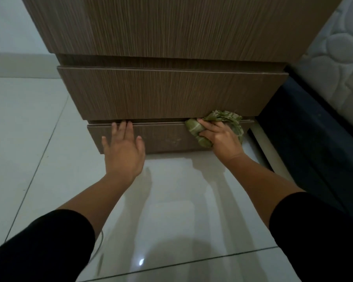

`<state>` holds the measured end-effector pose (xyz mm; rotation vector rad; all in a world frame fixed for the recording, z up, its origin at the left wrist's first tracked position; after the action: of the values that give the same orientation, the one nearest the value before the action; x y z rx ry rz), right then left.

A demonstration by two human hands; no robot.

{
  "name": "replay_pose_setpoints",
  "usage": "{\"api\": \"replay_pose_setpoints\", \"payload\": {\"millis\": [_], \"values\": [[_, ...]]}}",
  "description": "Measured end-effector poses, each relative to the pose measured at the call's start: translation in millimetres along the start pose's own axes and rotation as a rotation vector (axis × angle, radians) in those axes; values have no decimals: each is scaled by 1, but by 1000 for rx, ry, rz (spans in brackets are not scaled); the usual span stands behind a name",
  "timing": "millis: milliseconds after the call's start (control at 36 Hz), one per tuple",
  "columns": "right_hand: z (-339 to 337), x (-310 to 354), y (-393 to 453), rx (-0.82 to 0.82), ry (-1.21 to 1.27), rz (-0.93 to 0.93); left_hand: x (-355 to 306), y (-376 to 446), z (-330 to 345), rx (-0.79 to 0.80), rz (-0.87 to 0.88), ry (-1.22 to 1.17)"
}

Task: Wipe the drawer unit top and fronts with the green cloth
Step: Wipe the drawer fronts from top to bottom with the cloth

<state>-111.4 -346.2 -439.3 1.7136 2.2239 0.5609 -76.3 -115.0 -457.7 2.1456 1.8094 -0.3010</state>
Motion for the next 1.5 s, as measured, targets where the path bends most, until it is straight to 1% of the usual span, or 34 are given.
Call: {"api": "replay_pose_setpoints", "payload": {"millis": [167, 278, 361, 417, 472, 528, 583, 611, 639, 694, 750, 917, 1056, 1139, 1194, 1306, 1500], "values": [[-6, -36, -20, -25, 68, 139, -10, 1, 2, -31, 9, 48], [-7, -57, -31, -79, 87, 200, -29, -1, 9, -22, 83, 89], [-7, -77, -46, -147, 93, 327, -44, -3, 15, -18, 144, 110], [-9, -89, -56, -159, 122, 503, -54, -3, 20, -1, 188, 132], [-16, -96, -69, -231, 203, 727, -62, -4, 25, 15, 217, 130], [-18, -103, -87, -379, 331, 1005, -70, -5, 29, 22, 237, 116], [-13, -104, -103, -542, 537, 1300, -75, -5, 32, 12, 247, 97], [-9, -103, -109, -614, 616, 1404, -77, -5, 33, 5, 250, 86], [-5, -101, -111, -670, 678, 1463, -78, -4, 34, -3, 248, 71], [2, -96, -106, -758, 796, 1499, -79, -4, 34, -16, 242, 48], [10, -93, -99, -807, 907, 1520, -79, -3, 36, -21, 247, 47], [38, -94, -92, -793, 1079, 1620, -71, -3, 36, 11, 306, 97], [43, -82, -88, -861, 1153, 1685, -57, -3, 32, 5, 315, 116], [45, -65, -78, -910, 1163, 1685, -42, -3, 28, -12, 296, 130], [48, -51, -71, -913, 1159, 1674, -32, -2, 26, -20, 279, 141], [57, -20, -60, -854, 1149, 1653, -15, 0, 20, -20, 251, 160], [68, 28, -45, -802, 1120, 1663, 18, 2, 5, -35, 197, 161]]}}
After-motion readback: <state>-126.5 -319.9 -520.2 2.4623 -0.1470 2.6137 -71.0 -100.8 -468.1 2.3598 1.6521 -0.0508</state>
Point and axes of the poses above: each hand's wrist, its own y-axis towards the middle knuckle, its own z-axis out of the palm, x = y × z, the point moved 7 cm from there along y, towards the middle knuckle
